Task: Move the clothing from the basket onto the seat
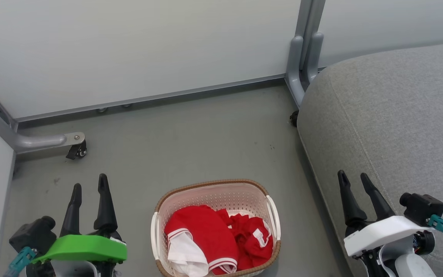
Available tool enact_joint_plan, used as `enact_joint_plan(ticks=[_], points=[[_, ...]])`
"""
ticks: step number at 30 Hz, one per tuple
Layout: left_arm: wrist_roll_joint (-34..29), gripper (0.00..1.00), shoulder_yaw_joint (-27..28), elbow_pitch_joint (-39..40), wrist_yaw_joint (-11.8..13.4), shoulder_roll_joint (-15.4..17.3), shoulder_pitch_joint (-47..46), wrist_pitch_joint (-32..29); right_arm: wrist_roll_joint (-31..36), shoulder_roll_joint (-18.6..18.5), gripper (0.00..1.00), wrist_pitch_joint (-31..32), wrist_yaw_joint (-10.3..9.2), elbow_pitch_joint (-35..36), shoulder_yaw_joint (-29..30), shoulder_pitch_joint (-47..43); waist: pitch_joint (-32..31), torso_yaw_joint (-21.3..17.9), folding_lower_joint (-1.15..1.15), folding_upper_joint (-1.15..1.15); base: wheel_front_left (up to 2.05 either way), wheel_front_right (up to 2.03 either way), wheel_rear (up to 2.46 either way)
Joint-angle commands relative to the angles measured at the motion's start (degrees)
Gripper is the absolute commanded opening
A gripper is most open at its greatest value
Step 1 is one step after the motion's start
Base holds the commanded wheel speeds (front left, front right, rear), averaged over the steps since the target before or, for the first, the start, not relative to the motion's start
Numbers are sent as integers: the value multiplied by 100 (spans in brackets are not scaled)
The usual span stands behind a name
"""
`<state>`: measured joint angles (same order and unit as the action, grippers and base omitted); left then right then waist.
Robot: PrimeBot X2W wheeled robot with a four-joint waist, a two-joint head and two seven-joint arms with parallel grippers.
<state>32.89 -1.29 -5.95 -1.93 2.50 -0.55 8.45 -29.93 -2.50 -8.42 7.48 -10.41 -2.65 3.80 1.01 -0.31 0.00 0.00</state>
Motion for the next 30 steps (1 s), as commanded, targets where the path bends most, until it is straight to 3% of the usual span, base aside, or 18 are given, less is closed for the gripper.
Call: enact_joint_plan(ticks=[1, 30], points=[[-158, 100, -10, 69, 20, 46, 34, 56, 172, -37, 100, -60, 1, 75, -24, -32, 0, -1, 0, 0, 0, 0, 0], [-1629, 100, -229, 173, 153, 53, 154, 439, 1609, -46, 100, -440, 2, 62, -425, -85, 23, -22, 0, 0, 0, 0, 0]])
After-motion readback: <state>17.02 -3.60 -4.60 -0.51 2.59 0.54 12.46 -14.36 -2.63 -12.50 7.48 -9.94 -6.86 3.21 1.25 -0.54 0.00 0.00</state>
